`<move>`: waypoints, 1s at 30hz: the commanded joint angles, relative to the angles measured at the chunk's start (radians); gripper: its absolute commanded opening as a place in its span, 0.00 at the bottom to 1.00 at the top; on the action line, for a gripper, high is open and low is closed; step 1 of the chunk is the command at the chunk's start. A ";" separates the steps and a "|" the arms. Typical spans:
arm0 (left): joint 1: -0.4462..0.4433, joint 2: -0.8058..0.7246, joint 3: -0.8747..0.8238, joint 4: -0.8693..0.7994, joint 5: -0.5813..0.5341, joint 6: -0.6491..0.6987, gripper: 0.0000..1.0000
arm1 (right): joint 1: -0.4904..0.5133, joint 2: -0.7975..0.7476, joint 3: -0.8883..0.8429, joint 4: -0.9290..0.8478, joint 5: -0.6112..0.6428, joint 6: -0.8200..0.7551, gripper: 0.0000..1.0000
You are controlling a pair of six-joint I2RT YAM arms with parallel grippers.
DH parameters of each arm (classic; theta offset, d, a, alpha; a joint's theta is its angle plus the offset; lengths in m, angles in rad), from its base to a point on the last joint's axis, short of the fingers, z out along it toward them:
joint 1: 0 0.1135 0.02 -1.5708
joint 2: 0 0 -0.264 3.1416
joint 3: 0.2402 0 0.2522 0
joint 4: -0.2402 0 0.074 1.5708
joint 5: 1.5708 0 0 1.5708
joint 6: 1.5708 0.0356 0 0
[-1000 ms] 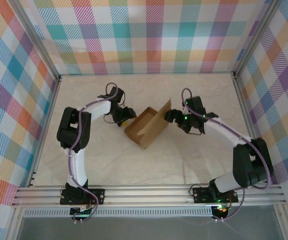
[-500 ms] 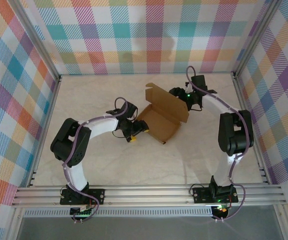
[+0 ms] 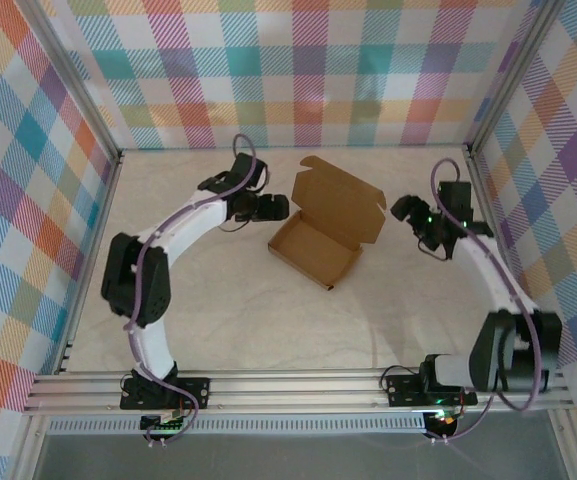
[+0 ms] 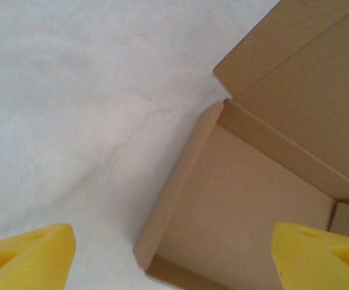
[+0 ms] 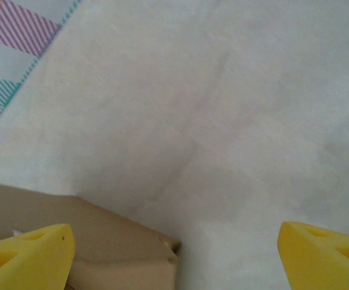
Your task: Fold the paper box
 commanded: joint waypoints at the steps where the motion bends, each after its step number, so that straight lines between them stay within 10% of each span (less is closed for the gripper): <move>1: 0.017 0.141 0.102 -0.136 0.056 0.210 0.81 | 0.004 -0.141 -0.116 -0.050 0.067 0.051 0.85; 10: 0.018 0.280 0.169 -0.147 0.200 0.141 0.68 | 0.196 -0.358 -0.299 -0.045 0.063 0.157 0.82; 18: 0.017 0.205 0.012 -0.085 0.264 -0.070 0.46 | 0.410 -0.060 -0.218 0.019 0.123 0.180 0.63; 30: -0.112 0.033 -0.263 0.080 0.288 -0.355 0.40 | 0.422 0.161 -0.108 0.009 0.079 0.056 0.49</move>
